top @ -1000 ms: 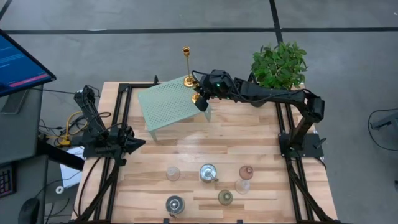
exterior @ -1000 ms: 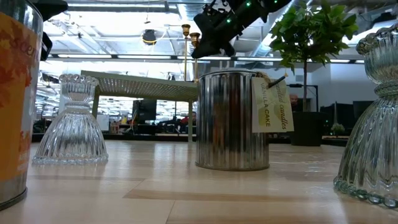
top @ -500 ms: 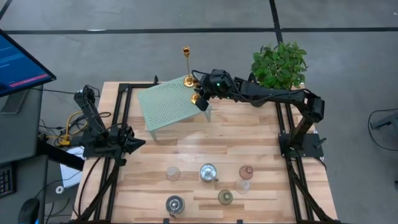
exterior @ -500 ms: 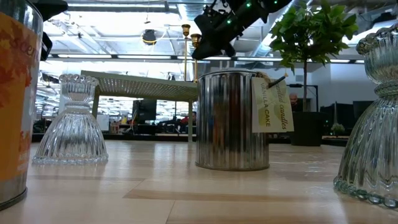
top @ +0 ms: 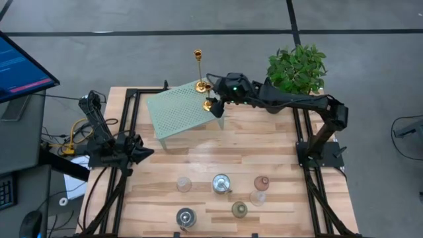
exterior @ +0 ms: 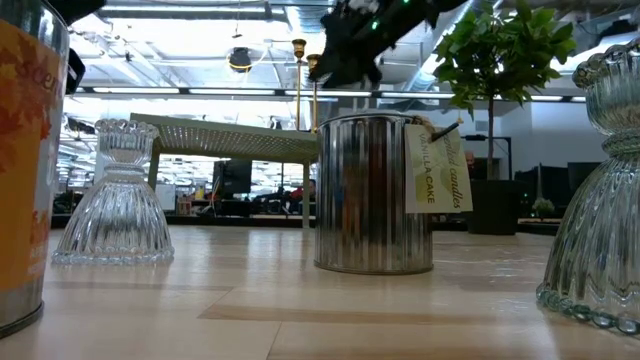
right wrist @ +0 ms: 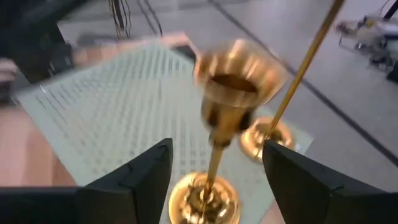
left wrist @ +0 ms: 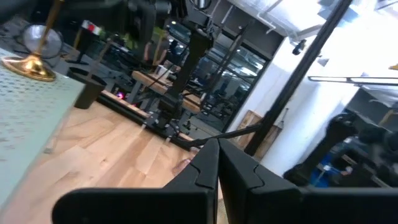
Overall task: Pick & Place candle stick holders
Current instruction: Put the green scented candle on the shelf
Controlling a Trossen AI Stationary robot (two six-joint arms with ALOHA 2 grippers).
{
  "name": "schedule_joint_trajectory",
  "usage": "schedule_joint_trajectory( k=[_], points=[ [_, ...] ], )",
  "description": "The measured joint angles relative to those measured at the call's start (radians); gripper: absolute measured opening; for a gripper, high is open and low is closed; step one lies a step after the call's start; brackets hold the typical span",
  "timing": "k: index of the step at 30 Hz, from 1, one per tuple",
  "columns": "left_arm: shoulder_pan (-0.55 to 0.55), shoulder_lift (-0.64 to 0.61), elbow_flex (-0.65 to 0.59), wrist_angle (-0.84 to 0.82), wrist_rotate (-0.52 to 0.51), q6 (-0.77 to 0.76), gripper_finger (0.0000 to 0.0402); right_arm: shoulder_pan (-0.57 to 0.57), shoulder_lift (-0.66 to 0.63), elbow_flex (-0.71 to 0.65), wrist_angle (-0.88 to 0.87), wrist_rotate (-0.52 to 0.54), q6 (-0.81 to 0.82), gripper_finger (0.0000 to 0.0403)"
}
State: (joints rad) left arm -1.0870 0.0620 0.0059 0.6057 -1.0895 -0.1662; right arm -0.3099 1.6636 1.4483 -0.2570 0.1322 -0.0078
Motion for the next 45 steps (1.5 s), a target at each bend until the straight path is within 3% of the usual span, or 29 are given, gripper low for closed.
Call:
schedule_joint_trajectory(
  k=[5,10,14,17,22,27,31,35,45],
  points=[
    [0.0,0.0,0.0,0.032,0.024,-0.005,0.0008,-0.006,-0.12,0.0,-0.124,0.0,-0.003,0.0223],
    [0.0,0.0,0.0,0.093,0.025,-0.087,0.0008,0.023,-0.298,0.001,-0.404,0.007,-0.002,0.0204],
    [0.0,0.0,0.0,0.106,0.025,-0.086,0.0008,0.138,-0.384,-0.001,-0.685,0.006,0.058,0.0191],
    [0.0,0.0,0.0,0.106,0.025,-0.086,0.0008,0.275,-0.422,-0.056,-0.781,0.007,0.172,0.0184],
    [0.0,0.0,0.0,0.106,0.021,-0.086,0.0008,0.494,-0.429,-0.209,-0.69,0.026,0.427,0.0194],
    [0.0,0.0,0.0,0.11,-0.013,-0.086,0.0008,0.551,-0.322,-0.265,-0.532,0.036,0.615,0.024],
    [0.0,0.0,0.0,0.111,-0.044,-0.086,0.0008,0.552,-0.194,-0.264,-0.386,0.054,0.641,0.0253],
    [0.0,0.0,0.0,0.111,-0.045,-0.086,0.0008,0.561,-0.08,-0.224,-0.363,0.049,0.635,0.0241],
    [0.0,0.0,0.0,0.112,-0.044,-0.081,0.0008,0.615,0.049,-0.202,-0.286,0.029,0.632,0.0224]
  ],
)
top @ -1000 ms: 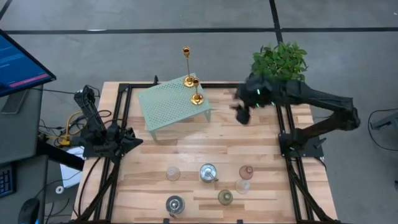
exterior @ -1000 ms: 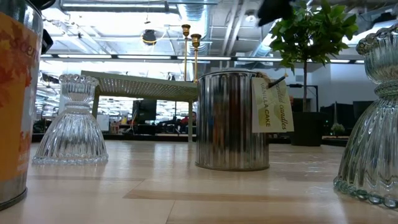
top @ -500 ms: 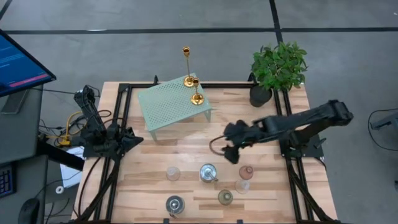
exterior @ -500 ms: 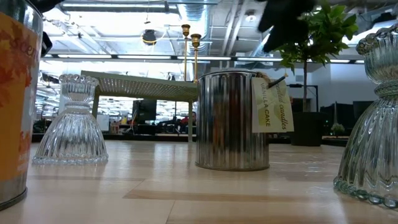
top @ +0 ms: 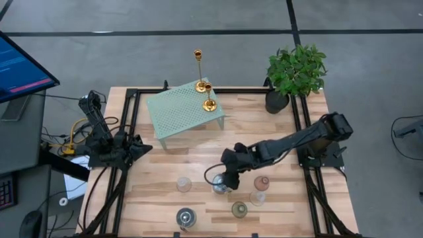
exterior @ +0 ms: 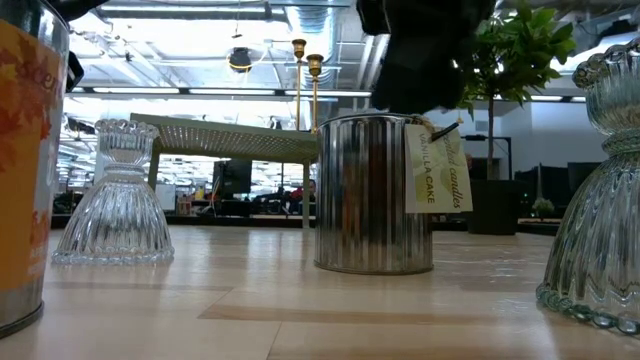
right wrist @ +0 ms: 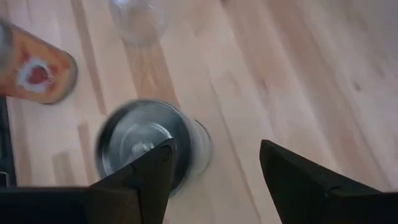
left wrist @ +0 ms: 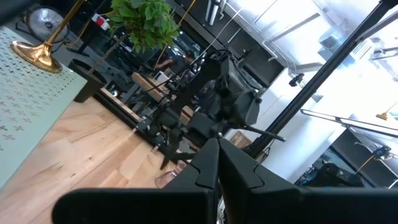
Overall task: Pick & Place candle stick holders
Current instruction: Put the green scented candle on the shelf
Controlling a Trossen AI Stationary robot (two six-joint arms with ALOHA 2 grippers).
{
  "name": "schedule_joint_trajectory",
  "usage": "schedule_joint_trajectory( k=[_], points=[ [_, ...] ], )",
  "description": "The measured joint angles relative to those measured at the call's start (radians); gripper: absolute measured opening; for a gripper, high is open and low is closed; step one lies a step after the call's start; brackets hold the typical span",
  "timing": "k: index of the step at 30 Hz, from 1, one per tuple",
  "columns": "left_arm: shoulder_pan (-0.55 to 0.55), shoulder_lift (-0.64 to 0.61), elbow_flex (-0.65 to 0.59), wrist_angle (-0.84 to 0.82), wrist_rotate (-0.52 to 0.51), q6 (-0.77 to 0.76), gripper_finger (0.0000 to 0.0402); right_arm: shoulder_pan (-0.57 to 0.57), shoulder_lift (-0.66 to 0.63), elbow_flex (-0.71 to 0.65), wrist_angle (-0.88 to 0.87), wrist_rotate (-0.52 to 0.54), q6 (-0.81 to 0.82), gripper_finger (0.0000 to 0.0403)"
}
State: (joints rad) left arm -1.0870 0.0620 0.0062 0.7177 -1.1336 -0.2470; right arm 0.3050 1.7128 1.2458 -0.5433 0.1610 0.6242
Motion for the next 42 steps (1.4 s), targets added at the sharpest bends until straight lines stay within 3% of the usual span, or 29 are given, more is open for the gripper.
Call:
schedule_joint_trajectory(
  k=[16,20,28,42],
  points=[
    [0.0,0.007,0.0,-0.002,0.001,0.005,0.0008,-0.019,0.106,0.003,0.075,-0.056,-0.003,0.0218],
    [0.0,0.023,0.0,-0.002,0.001,0.006,0.0008,-0.024,0.105,0.003,0.073,-0.057,-0.003,0.0176],
    [0.0,0.072,0.0,0.002,0.001,0.003,0.0008,-0.057,0.104,0.002,0.097,-0.089,-0.083,0.0015],
    [0.0,0.079,0.0,0.036,0.001,0.003,0.0008,-0.221,0.11,0.002,0.243,-0.054,-0.072,0.0001]
  ],
)
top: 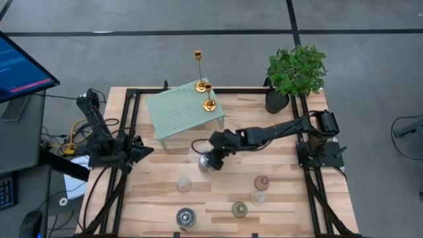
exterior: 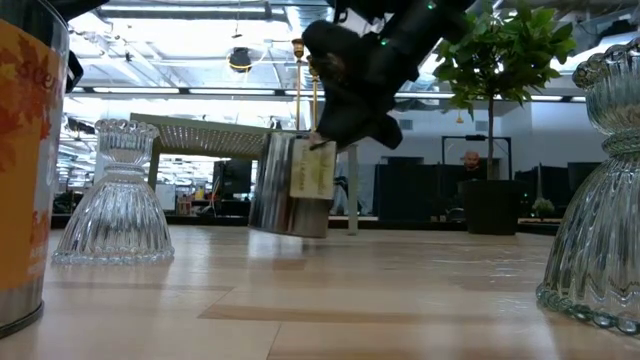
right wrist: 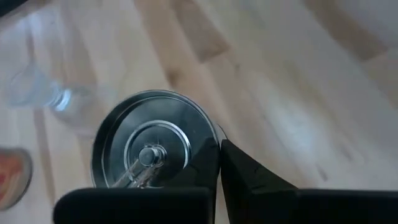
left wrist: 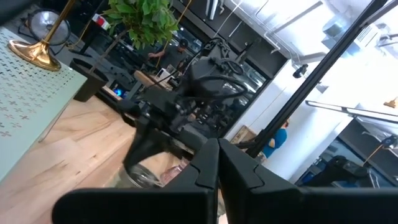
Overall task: Pick & Place candle stick holders
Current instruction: Put the green scented candle on the shelf
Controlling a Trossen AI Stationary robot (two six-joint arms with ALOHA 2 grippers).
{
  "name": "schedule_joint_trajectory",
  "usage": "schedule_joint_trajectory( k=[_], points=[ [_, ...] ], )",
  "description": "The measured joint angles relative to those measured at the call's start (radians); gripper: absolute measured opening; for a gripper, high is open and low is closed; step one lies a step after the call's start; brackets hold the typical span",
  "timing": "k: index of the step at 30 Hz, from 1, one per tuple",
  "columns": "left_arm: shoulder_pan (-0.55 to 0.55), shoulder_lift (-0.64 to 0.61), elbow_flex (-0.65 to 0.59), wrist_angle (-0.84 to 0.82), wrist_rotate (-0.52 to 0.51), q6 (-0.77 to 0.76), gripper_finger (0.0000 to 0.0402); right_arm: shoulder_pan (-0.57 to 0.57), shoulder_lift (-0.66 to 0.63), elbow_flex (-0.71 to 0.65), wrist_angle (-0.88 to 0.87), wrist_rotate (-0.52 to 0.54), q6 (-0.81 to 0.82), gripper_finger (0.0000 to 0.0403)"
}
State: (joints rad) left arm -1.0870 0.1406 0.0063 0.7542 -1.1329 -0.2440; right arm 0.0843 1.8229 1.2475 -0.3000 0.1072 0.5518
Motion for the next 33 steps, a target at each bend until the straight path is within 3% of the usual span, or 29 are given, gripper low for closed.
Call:
schedule_joint_trajectory(
  k=[11,24,33],
  points=[
    [0.0,0.023,0.03,0.011,-0.127,-0.008,0.0004,-0.019,0.06,0.117,-0.084,0.007,0.002,0.0],
    [-0.005,0.307,0.208,0.01,-0.147,-0.085,0.0003,-0.018,0.295,0.524,-0.273,0.002,-0.18,0.0],
    [-0.063,0.387,0.244,0.001,0.028,-0.328,0.0003,-0.035,0.375,0.623,-0.29,-0.014,-0.24,0.0]
  ],
)
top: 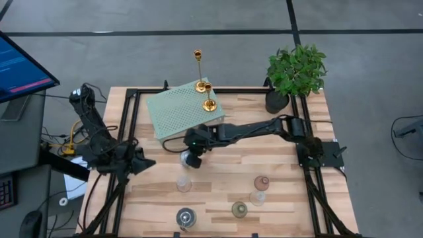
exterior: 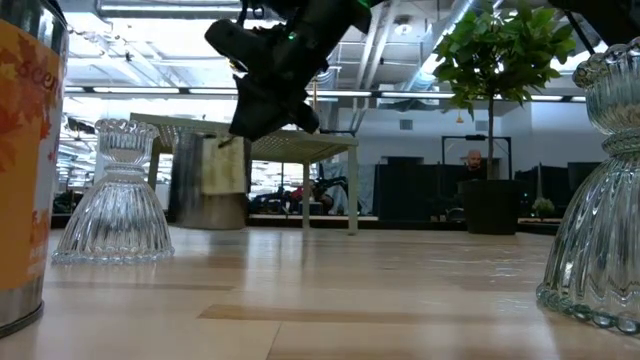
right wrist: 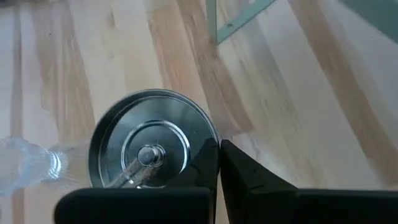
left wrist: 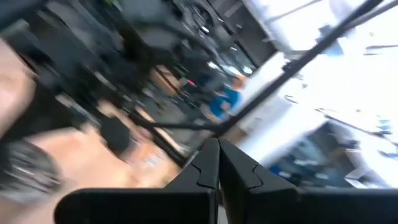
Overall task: Pick & Place candle stick holders
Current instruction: Put the green scented candle on the shelf
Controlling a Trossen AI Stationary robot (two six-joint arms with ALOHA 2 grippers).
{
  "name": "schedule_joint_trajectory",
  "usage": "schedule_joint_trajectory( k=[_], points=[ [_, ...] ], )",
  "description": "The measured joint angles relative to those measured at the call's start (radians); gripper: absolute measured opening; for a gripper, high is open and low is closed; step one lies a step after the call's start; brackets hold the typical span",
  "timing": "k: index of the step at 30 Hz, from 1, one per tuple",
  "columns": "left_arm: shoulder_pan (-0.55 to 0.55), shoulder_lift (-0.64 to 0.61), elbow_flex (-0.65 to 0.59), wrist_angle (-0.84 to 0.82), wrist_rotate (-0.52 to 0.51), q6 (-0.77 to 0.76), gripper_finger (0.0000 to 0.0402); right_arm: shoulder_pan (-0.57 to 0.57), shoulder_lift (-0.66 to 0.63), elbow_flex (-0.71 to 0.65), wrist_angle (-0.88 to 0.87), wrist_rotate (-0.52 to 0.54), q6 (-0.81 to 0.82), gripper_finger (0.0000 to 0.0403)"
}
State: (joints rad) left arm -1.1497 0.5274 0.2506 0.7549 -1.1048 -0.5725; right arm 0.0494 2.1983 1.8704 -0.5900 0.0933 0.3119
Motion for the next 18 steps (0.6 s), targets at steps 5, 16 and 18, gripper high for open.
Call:
schedule_joint_trajectory(
  k=[5,16,18],
  points=[
    [-0.003,0.0,0.015,-0.026,0.143,-0.112,0.0003,-0.009,0.0,0.002,-0.004,0.001,-0.009,0.0],
    [0.054,0.043,0.253,-0.045,0.593,0.205,0.0003,-0.029,0.0,0.002,0.015,-0.018,-0.034,0.0],
    [0.054,0.054,0.305,-0.123,0.577,0.299,0.0003,-0.032,0.0,0.002,0.025,-0.019,-0.029,0.0001]
  ],
)
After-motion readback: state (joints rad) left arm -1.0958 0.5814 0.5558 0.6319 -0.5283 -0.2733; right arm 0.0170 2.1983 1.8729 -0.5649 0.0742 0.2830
